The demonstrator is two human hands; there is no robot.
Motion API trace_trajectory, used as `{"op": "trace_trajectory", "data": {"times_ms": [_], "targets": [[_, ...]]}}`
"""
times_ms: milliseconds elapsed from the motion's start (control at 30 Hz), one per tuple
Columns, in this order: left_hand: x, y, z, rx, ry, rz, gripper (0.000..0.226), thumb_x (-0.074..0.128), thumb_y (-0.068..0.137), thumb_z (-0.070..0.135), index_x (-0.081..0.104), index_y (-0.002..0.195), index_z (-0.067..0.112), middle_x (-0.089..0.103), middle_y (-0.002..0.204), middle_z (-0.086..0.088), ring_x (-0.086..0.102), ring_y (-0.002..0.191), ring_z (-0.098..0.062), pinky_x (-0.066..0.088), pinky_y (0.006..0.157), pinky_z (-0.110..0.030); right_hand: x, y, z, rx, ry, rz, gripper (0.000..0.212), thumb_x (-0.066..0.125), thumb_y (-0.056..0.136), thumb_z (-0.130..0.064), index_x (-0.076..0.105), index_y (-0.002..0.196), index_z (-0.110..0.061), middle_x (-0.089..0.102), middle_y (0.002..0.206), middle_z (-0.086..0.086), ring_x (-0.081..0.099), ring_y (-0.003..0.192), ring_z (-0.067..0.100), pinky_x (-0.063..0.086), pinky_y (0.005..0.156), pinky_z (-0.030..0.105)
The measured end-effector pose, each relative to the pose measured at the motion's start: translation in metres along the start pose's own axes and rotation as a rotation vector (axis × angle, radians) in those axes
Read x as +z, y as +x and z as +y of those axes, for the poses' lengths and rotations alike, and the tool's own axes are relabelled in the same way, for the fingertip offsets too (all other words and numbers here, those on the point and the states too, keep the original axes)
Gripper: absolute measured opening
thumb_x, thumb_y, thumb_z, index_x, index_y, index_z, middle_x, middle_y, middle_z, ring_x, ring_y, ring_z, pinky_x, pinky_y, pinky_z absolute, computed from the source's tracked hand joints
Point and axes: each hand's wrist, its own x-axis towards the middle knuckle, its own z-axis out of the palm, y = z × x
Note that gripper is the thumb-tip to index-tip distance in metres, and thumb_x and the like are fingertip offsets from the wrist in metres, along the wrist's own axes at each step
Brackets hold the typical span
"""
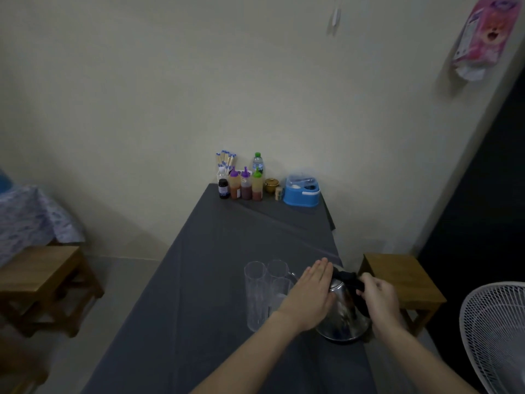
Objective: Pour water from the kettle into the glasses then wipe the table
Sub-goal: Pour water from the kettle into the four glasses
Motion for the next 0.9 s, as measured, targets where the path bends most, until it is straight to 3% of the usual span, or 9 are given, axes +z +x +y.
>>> {"op": "trace_trajectory", "data": {"times_ms": [233,367,433,533,700,900], "targets": [[-0.013,-0.010,-0.012,-0.027,0.020,0.087,0.061,0.029,0.104,0.028,0.004,0.153,0.002,0.000,0.163,-0.014,0.000,0.151,-0.023,-0.013,0.115,-0.025,0.017,-0.008,-0.019,-0.035,-0.024,-0.053,0.032,0.053,0.086,-0.031,0.064,0.061,-0.014,0.067,0.066,0.007,0.064,0.074,0.033,0.053,0.072,0.048],[-0.015,-0.020,-0.014,-0.101,-0.027,0.089,0.074,0.006,0.094,0.047,0.002,0.153,0.003,-0.002,0.163,-0.011,-0.002,0.151,-0.022,-0.014,0.114,-0.024,0.025,-0.013,-0.033,-0.129,-0.103,-0.106,0.036,0.052,0.088,-0.026,0.062,0.055,-0.016,0.063,0.059,0.004,0.061,0.067,0.027,0.046,0.065,0.037],[-0.012,-0.023,-0.017,-0.124,-0.063,0.124,0.059,0.016,0.104,0.034,-0.003,0.153,0.007,-0.004,0.163,-0.010,-0.004,0.151,-0.020,-0.014,0.114,-0.022,0.027,-0.015,-0.041,-0.171,-0.154,-0.126,0.036,0.053,0.089,-0.025,0.060,0.055,-0.016,0.063,0.059,0.004,0.059,0.063,0.024,0.042,0.061,0.033],[-0.008,-0.028,-0.019,-0.143,-0.127,0.170,0.057,0.026,0.103,0.014,-0.015,0.142,0.017,-0.005,0.163,-0.010,-0.005,0.151,-0.019,-0.015,0.114,-0.021,0.030,-0.019,-0.053,-0.242,-0.246,-0.153,0.038,0.051,0.090,-0.023,0.054,0.052,-0.017,0.066,0.063,0.007,0.056,0.058,0.019,0.035,0.053,0.028],[-0.005,-0.031,-0.016,-0.179,-0.200,0.237,0.057,0.025,0.104,0.016,-0.003,0.152,0.004,-0.005,0.163,-0.008,-0.005,0.151,-0.017,-0.014,0.114,-0.019,0.031,-0.018,-0.066,-0.356,-0.391,-0.191,0.041,0.052,0.092,-0.023,0.058,0.052,-0.015,0.065,0.058,0.004,0.055,0.054,0.013,0.033,0.050,0.026],[-0.001,-0.029,-0.015,-0.209,-0.281,0.286,0.059,0.027,0.104,0.018,-0.004,0.153,0.007,-0.007,0.163,-0.006,-0.006,0.150,-0.014,-0.010,0.116,-0.018,0.032,-0.015,-0.083,-0.445,-0.475,-0.217,0.043,0.054,0.090,-0.021,0.057,0.047,-0.017,0.058,0.049,-0.001,0.052,0.050,0.012,0.034,0.050,0.025]]}}
